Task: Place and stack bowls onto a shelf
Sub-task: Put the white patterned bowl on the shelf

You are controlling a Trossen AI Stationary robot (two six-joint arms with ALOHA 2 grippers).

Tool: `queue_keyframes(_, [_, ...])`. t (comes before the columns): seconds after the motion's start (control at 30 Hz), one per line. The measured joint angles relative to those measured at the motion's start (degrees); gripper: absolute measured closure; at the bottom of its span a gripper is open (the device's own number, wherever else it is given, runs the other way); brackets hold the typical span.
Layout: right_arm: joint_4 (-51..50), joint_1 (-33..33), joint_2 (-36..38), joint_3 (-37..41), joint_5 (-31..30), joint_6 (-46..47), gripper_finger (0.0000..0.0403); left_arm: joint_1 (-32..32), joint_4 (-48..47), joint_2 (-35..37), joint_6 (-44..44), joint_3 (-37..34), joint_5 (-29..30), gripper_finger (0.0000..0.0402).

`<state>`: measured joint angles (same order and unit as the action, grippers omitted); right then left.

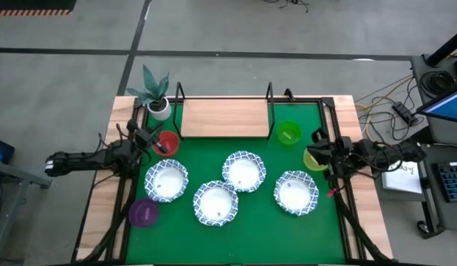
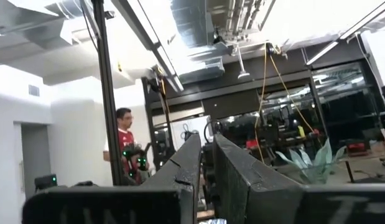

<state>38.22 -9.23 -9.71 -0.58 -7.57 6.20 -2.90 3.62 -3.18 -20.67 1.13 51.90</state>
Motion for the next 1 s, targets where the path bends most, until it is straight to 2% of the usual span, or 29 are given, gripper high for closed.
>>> queue_keyframes(0.1, [2.41, 0.02, -2.63, -0.23, 0.0, 0.41, 0.0369, 0.0, 0.09, 0.0, 0.38, 0.0, 0.0, 0.0402])
queue_keyframes(0.17, [1.97, 0.0, -4.79, -1.46, 0.02, 1.08, 0.0369, 0.07, 1.21, -0.01, 4.72, 0.0, -1.3, 0.0402])
queue_keyframes(0.3, [0.84, 0.0, -9.18, -5.79, 0.02, -0.17, 0.0369, 0.09, 10.13, -0.02, 29.75, 0.0, -7.2, 0.0402])
queue_keyframes(0.4, [-4.66, 0.02, -11.82, -9.98, 0.01, -1.86, 0.0369, 0.09, 13.64, 0.07, 50.74, 0.0, -12.66, 0.0402])
queue_keyframes(0.5, [-10.42, 0.02, -13.67, -14.58, 0.0, -3.44, 0.0369, 0.07, 15.71, -0.17, 61.83, 0.0, -13.57, 0.0402])
queue_keyframes(0.6, [-17.82, 0.02, -14.99, -19.04, 0.0, -3.57, 0.0369, 0.11, 15.65, -0.28, 67.03, 0.02, -14.13, 0.0402])
queue_keyframes(0.77, [-32.39, 0.02, -16.53, -24.1, 0.0, -2.61, 0.0369, 0.1, 15.56, -2.03, 69.4, 0.01, -14.62, 0.0402])
queue_keyframes(1.0, [-33.25, 0.28, -18.65, -23.46, -0.18, -1.0, 0.0369, 0.08, 15.73, -3.98, 69.44, 0.02, -10.75, 0.0402])
